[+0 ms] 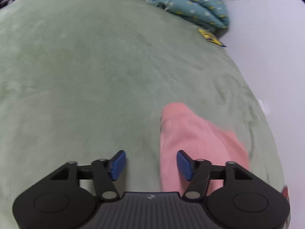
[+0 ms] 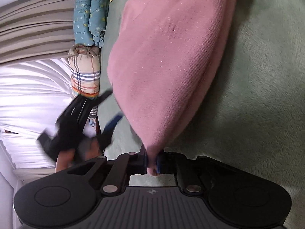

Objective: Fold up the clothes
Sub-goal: 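Grasp the bundle with the left tool while the right tool keeps holding it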

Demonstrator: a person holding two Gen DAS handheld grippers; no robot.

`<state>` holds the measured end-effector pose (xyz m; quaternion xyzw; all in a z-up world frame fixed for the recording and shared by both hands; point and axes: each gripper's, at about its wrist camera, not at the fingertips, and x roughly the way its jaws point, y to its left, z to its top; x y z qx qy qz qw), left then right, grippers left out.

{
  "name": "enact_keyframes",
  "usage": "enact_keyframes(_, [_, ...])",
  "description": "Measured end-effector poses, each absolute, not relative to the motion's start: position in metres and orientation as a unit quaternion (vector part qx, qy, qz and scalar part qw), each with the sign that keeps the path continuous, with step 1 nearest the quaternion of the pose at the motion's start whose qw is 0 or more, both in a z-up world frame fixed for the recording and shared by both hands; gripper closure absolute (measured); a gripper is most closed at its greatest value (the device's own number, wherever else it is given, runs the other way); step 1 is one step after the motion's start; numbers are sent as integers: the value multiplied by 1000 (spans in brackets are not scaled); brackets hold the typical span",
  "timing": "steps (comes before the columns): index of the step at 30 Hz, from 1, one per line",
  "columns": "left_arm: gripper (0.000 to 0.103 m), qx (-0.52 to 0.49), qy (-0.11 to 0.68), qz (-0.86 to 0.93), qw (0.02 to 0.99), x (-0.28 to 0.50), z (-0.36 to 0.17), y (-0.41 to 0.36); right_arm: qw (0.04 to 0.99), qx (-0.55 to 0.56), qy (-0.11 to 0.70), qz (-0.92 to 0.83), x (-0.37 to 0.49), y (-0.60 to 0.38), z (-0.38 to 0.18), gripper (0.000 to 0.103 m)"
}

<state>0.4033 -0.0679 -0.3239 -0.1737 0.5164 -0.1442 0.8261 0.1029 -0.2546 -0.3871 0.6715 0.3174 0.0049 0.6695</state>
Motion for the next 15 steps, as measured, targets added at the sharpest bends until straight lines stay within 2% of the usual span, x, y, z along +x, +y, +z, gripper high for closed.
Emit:
enact_keyframes(1, [92, -192, 523, -148, 817, 411, -328, -68, 663, 679, 317, 8, 102, -255, -389, 95])
enact_keyframes(2, [95, -219, 530, -154, 805, 421, -334, -67, 656, 686, 317, 10, 101, -255, -392, 95])
enact_keyframes(6, [96, -266, 554, -178, 769, 445, -350, -59, 627, 713, 314, 21, 96, -255, -401, 95])
enact_keyframes(9, [95, -320, 544, -198, 750, 448, -352, -36, 605, 732, 312, 29, 92, -255, -408, 95])
enact_keyframes(11, [87, -377, 519, -205, 739, 442, -352, -11, 589, 745, 311, 34, 90, -255, -413, 95])
enact_keyframes(13, [61, -425, 497, -213, 726, 433, -358, 12, 574, 757, 309, 40, 87, -255, -417, 94])
enact_keyframes(15, [52, -439, 495, -225, 715, 428, -363, 20, 571, 759, 308, 47, 88, -255, -420, 94])
